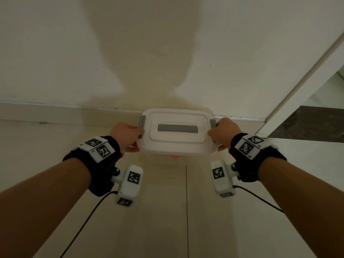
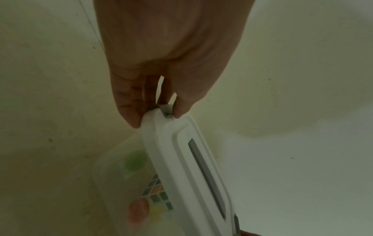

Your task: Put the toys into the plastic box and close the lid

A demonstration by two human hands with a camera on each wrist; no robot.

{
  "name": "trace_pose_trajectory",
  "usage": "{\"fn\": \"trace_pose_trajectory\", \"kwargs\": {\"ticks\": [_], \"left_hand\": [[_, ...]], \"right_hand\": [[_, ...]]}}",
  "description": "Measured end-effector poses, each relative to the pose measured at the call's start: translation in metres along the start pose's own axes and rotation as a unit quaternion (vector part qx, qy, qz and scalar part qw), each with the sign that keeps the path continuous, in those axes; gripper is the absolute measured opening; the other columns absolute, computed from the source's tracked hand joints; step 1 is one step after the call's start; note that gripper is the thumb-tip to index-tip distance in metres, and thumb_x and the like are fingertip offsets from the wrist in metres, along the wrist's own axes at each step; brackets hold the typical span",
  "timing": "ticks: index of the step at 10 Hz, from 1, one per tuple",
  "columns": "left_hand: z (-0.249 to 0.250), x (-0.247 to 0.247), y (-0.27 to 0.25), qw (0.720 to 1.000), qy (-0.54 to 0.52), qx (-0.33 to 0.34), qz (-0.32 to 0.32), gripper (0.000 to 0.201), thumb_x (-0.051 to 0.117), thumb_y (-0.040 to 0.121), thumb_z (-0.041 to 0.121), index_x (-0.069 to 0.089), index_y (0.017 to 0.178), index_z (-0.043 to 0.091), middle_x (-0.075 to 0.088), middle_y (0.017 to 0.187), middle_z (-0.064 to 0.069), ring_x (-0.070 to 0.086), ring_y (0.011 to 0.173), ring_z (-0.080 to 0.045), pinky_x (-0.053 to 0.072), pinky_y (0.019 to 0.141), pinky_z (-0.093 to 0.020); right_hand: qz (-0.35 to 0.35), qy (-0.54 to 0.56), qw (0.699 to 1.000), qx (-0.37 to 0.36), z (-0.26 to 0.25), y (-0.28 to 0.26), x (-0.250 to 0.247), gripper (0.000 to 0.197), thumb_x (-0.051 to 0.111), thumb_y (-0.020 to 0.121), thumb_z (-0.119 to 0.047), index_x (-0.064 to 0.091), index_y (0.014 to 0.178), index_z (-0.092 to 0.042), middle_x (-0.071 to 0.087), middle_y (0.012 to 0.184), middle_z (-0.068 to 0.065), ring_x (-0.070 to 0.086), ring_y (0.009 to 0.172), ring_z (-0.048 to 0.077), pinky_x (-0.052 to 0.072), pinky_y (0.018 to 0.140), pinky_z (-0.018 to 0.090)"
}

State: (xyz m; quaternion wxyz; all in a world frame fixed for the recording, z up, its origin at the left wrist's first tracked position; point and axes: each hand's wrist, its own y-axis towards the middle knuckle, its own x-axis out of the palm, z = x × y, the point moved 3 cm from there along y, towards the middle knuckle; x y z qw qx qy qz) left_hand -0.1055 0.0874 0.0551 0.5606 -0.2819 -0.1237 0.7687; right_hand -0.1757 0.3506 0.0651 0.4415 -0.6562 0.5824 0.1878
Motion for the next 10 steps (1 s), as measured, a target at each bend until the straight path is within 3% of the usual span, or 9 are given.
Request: {"fn": "trace_pose_trajectory", "kwargs": {"ticks": [1,3,4,5,6,7,8,9,10], "left_hand": [[-0.003,0.003,0.011,1.000,-0.026,0.000,0.010,0.020,0.061,0.094,0.014,0.067,0.107,0.000,0.065,0.102,-0.017,0.062,0.077,-0.030,0.055,0.061,-0.036],[-0.014,0.010,0.027,0.999,-0.042,0.012,0.007,0.033,0.060,0.095,0.017,0.066,0.123,0.000,0.065,0.103,-0.014,0.063,0.088,-0.031,0.058,0.062,-0.032],[-0.015,0.013,0.033,0.998,-0.050,0.025,0.021,0.035,0.060,0.095,0.019,0.065,0.126,0.003,0.066,0.103,-0.013,0.064,0.085,-0.029,0.059,0.054,-0.027],[-0.016,0.014,0.037,0.997,-0.060,0.022,0.033,0.038,0.062,0.094,0.021,0.064,0.128,0.003,0.067,0.106,-0.013,0.064,0.088,-0.030,0.058,0.059,-0.031],[-0.018,0.014,0.041,0.997,-0.064,0.024,0.036,0.040,0.063,0.093,0.022,0.063,0.129,0.004,0.067,0.107,-0.012,0.065,0.090,-0.029,0.060,0.051,-0.027],[-0.020,0.013,0.042,0.997,-0.070,0.019,0.028,0.042,0.063,0.093,0.023,0.062,0.131,0.005,0.066,0.108,-0.012,0.065,0.089,-0.030,0.059,0.062,-0.033],[-0.024,0.013,0.043,0.998,-0.054,0.019,0.024,0.044,0.062,0.094,0.028,0.061,0.133,0.009,0.067,0.108,-0.012,0.064,0.076,-0.026,0.056,0.062,-0.035],[-0.025,0.016,0.039,0.999,-0.027,0.019,0.027,0.045,0.058,0.095,0.031,0.059,0.135,0.011,0.067,0.111,-0.012,0.064,0.078,-0.027,0.055,0.065,-0.036],[-0.024,0.015,0.037,0.998,0.014,0.029,0.057,0.054,0.054,0.095,0.037,0.050,0.143,0.011,0.061,0.129,-0.014,0.062,0.106,-0.033,0.053,0.078,-0.039]], "right_hand": [[-0.001,0.005,1.000,0.006,0.003,0.009,0.006,0.027,0.058,0.092,-0.014,0.063,0.111,0.005,0.068,0.105,0.023,0.069,0.090,0.040,0.061,0.075,0.052],[0.014,0.016,1.000,0.003,0.013,0.023,0.016,0.027,0.058,0.091,-0.015,0.063,0.110,0.002,0.069,0.103,0.021,0.070,0.086,0.038,0.063,0.069,0.051],[0.032,0.015,0.999,-0.010,0.017,0.027,0.021,0.025,0.056,0.090,-0.014,0.064,0.104,0.005,0.067,0.093,0.018,0.069,0.085,0.038,0.062,0.069,0.050],[0.055,0.009,0.998,-0.020,0.019,0.030,0.024,0.024,0.054,0.090,-0.014,0.064,0.097,0.007,0.059,0.075,0.011,0.064,0.076,0.032,0.061,0.071,0.047],[0.067,-0.001,0.997,-0.029,0.021,0.034,0.028,0.017,0.054,0.092,-0.015,0.058,0.092,0.002,0.058,0.084,0.012,0.055,0.074,0.027,0.047,0.059,0.032],[0.071,-0.004,0.997,-0.031,0.022,0.036,0.029,0.017,0.053,0.093,-0.015,0.057,0.092,0.001,0.057,0.085,0.012,0.054,0.074,0.026,0.037,0.053,0.027],[0.066,0.007,0.997,-0.038,0.026,0.039,0.029,0.026,0.053,0.092,-0.018,0.061,0.104,0.005,0.063,0.093,0.015,0.063,0.083,0.033,0.053,0.065,0.037],[0.032,0.024,0.999,-0.024,0.026,0.035,0.028,0.037,0.053,0.097,-0.025,0.055,0.123,0.002,0.061,0.111,0.016,0.064,0.092,0.034,0.061,0.071,0.048],[0.055,0.006,0.998,-0.016,0.029,0.032,0.025,0.054,0.054,0.099,-0.035,0.042,0.139,0.000,0.057,0.129,0.020,0.060,0.110,0.038,0.054,0.089,0.047]]}}
